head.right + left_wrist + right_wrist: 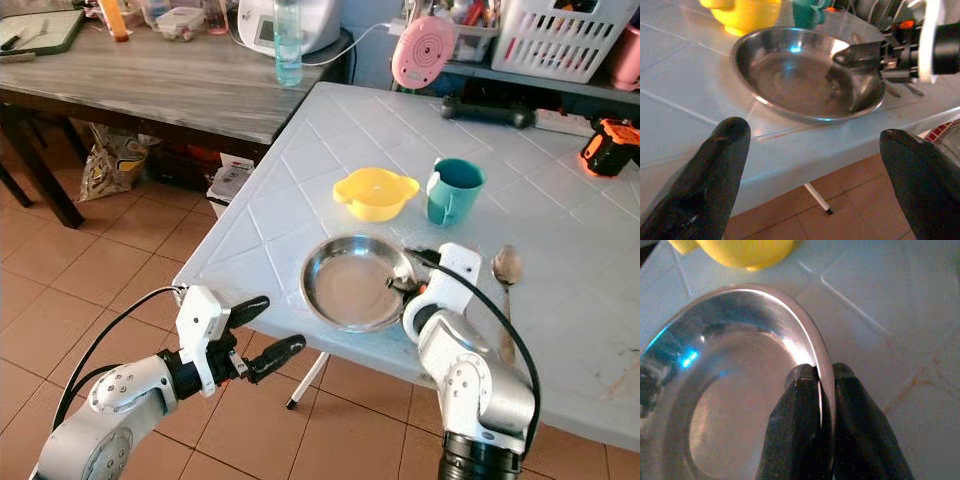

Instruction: Setting the table

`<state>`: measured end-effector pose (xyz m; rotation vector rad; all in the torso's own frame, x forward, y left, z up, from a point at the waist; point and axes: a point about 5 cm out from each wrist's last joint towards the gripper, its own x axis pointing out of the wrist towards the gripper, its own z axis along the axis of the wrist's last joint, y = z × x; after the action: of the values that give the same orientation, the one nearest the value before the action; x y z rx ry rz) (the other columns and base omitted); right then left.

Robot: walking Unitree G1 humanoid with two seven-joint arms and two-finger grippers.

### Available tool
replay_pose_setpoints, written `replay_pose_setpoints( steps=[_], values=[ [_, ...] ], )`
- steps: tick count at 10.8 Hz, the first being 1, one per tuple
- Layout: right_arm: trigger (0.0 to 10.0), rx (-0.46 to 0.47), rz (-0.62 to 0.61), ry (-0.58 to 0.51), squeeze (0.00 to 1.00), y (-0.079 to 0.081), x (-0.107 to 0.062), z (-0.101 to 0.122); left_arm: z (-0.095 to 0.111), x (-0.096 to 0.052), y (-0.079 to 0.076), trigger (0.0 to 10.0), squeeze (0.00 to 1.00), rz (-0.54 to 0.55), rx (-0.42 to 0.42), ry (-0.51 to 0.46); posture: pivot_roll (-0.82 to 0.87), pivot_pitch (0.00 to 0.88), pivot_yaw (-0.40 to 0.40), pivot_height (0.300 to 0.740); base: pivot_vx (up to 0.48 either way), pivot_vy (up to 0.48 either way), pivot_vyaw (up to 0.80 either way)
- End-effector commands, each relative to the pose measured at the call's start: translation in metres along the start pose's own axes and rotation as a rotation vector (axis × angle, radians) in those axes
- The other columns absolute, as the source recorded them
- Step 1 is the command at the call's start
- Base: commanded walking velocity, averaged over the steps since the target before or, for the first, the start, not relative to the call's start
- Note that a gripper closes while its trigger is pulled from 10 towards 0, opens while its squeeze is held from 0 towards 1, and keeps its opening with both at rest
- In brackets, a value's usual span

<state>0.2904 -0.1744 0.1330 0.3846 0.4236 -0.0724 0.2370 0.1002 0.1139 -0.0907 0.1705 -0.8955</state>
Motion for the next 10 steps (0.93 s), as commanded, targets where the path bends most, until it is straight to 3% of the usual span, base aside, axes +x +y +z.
replay_pose_setpoints(
  steps=[1, 3, 4, 8, 10],
  values=[
    [0.0, -0.020, -0.090, 0.033, 0.00, -0.014, 0.001, -0.008, -0.001, -0.002, 0.005, 10.0, 0.00, 0.034, 0.014, 0.007, -0.06, 0.085, 0.001, 0.740, 0.000, 0.000, 0.00],
    [0.0, -0.026, -0.030, 0.005, 0.00, -0.009, -0.009, -0.015, 0.000, -0.007, 0.027, 10.0, 0.00, 0.221, 0.064, -0.027, -0.05, 0.076, 0.003, 0.740, 0.000, 0.000, 0.00],
    [0.0, 0.014, 0.053, -0.057, 0.00, -0.002, -0.016, -0.016, 0.006, -0.009, 0.045, 10.0, 0.00, 0.383, 0.061, -0.082, -0.05, 0.071, 0.002, 0.740, 0.000, 0.000, 0.00],
    [0.0, 0.081, 0.104, -0.219, 0.00, -0.004, -0.028, -0.003, 0.013, -0.016, 0.063, 10.0, 0.00, 0.589, 0.074, -0.159, -0.04, 0.053, 0.003, 0.740, 0.000, 0.000, 0.00],
    [0.0, 0.115, 0.117, -0.302, 0.00, -0.002, -0.035, 0.002, 0.015, -0.023, 0.074, 10.0, 0.00, 0.688, 0.030, -0.156, -0.04, 0.047, 0.013, 0.740, 0.000, 0.000, 0.00]
  ],
)
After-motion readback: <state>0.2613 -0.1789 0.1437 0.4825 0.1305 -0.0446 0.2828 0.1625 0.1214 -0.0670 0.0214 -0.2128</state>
